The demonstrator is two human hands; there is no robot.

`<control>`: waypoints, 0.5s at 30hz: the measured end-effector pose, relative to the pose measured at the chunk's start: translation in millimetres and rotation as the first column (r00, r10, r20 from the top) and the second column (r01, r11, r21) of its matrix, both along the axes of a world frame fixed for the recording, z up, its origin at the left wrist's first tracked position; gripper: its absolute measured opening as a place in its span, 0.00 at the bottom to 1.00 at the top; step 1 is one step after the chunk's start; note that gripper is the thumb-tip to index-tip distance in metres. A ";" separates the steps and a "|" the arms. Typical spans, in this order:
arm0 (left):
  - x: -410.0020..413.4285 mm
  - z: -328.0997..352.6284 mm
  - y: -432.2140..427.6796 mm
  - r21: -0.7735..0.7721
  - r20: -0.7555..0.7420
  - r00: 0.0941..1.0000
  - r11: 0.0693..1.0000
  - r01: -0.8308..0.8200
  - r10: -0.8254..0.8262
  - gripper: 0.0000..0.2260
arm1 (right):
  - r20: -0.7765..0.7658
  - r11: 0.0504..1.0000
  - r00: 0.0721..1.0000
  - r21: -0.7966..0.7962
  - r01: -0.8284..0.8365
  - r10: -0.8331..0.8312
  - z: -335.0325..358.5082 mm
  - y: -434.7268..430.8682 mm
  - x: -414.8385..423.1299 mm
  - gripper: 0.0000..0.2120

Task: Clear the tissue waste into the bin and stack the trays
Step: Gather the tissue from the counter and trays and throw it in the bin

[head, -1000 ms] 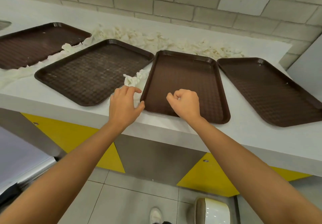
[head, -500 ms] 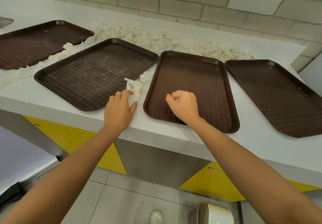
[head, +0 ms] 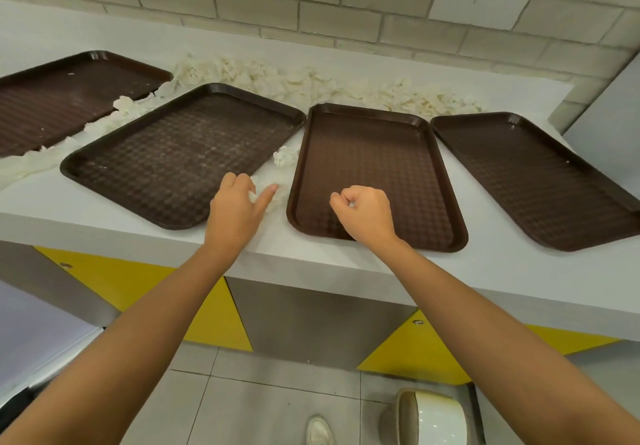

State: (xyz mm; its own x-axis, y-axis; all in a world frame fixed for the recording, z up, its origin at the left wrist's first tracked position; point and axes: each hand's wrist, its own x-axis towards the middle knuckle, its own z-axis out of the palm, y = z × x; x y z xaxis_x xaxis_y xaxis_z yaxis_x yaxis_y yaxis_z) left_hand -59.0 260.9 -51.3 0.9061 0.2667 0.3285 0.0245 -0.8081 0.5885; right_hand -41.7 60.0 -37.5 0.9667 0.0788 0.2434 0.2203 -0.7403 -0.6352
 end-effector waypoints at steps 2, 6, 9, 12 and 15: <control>0.8 6.8 1.7 -0.011 0.055 0.998 1.000 0.019 -0.018 0.19 | -0.001 1.000 1.000 -0.006 0.013 -0.013 0.5 1.2 -3.4 0.24; 4.7 14.9 4.5 -0.013 0.097 0.995 0.999 0.036 -0.034 0.13 | -0.016 1.000 0.999 0.002 0.029 -0.029 1.2 3.6 -9.9 0.23; 5.3 21.4 2.7 -0.050 0.099 0.994 0.998 0.049 -0.044 0.06 | -0.011 0.999 0.999 0.008 0.039 -0.039 3.0 4.3 -14.4 0.23; 4.1 28.8 -2.2 -0.120 0.073 0.996 0.991 0.052 -0.044 0.04 | -0.002 0.999 0.999 0.013 0.051 -0.051 4.9 4.3 -19.7 0.24; 2.8 32.5 -5.8 -0.142 0.067 0.994 0.986 0.090 -0.081 0.04 | 0.019 0.997 0.997 0.025 0.068 -0.069 5.6 3.3 -25.9 0.25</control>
